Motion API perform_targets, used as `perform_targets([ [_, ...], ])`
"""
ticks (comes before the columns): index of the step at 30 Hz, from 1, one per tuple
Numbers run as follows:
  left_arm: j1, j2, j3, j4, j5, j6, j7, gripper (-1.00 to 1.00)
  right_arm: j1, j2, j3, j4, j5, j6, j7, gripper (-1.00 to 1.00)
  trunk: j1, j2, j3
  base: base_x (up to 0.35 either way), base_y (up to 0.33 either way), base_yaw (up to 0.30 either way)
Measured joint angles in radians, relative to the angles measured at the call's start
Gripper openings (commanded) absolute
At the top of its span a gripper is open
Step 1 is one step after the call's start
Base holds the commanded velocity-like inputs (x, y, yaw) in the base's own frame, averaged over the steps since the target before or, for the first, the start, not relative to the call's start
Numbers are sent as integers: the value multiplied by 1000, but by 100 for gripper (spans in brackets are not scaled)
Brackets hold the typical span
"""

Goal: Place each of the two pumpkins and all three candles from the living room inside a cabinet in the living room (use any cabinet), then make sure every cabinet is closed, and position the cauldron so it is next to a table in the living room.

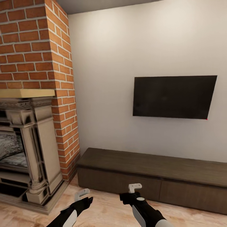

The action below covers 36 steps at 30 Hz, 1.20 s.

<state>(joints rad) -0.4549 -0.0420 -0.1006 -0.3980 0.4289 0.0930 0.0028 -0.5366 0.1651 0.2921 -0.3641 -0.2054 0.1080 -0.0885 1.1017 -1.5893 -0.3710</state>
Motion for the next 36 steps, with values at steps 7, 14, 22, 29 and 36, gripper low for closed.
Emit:
perform_targets([
  [7, 0, 0, 0, 0, 0, 0, 0, 100, 0, 0, 0, 0, 0, 0, 0, 100, 0, 0, 4, 0, -3, 253],
  [14, 0, 0, 0, 0, 0, 0, 0, 100, 0, 0, 0, 0, 0, 0, 0, 100, 0, 0, 8, 0, 0, 253],
  [22, 0, 0, 0, 0, 0, 0, 0, 100, 0, 0, 0, 0, 0, 0, 0, 100, 0, 0, 13, 0, 0, 253],
  [29, 0, 0, 0, 0, 0, 0, 0, 100, 0, 0, 0, 0, 0, 0, 0, 100, 0, 0, 17, 0, 0, 253],
  [36, 0, 0, 0, 0, 0, 0, 0, 100, 0, 0, 0, 0, 0, 0, -1, 100, 0, 0, 22, 0, 0, 249],
])
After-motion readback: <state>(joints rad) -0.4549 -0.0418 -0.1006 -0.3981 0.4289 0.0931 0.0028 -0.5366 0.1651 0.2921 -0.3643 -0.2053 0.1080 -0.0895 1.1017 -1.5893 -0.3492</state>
